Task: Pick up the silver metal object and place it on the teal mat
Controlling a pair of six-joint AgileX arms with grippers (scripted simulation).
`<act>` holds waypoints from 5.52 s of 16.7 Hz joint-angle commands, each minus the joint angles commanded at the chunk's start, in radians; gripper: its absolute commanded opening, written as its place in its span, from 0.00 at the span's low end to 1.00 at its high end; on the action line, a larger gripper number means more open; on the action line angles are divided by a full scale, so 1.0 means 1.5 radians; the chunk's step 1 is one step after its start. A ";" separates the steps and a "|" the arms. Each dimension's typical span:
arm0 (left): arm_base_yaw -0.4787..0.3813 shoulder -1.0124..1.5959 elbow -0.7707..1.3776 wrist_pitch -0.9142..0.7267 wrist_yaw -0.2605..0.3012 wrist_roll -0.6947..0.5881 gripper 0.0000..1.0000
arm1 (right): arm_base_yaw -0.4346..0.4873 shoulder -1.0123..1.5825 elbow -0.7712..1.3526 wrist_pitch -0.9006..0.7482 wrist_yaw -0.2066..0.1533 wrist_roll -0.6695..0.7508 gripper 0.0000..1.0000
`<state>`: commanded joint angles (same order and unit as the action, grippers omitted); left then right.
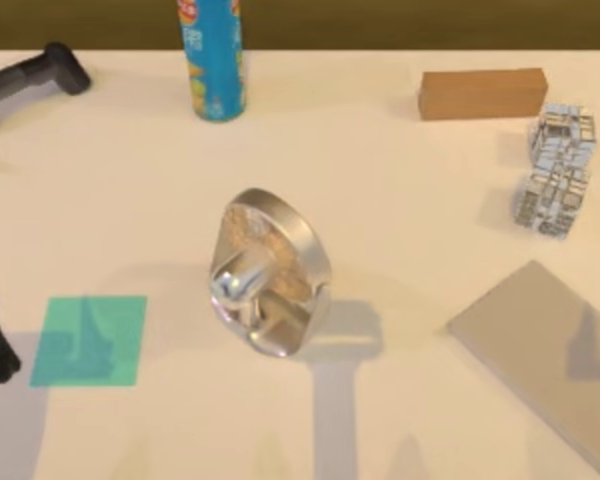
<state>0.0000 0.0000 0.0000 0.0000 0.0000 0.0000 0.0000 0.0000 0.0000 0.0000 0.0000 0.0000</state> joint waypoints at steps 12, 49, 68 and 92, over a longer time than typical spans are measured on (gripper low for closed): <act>-0.110 0.369 0.361 -0.281 0.001 -0.255 1.00 | 0.000 0.000 0.000 0.000 0.000 0.000 1.00; -0.399 1.478 1.314 -0.883 0.001 -0.943 1.00 | 0.000 0.000 0.000 0.000 0.000 0.000 1.00; -0.399 1.478 1.314 -0.883 0.001 -0.943 0.00 | 0.000 0.000 0.000 0.000 0.000 0.000 1.00; -0.381 1.471 1.455 -1.018 -0.001 -0.841 0.00 | 0.000 0.000 0.000 0.000 0.000 0.000 1.00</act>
<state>-0.5711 2.2061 2.1819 -1.5277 -0.0018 -1.2611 0.0000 0.0000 0.0000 0.0000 0.0000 0.0000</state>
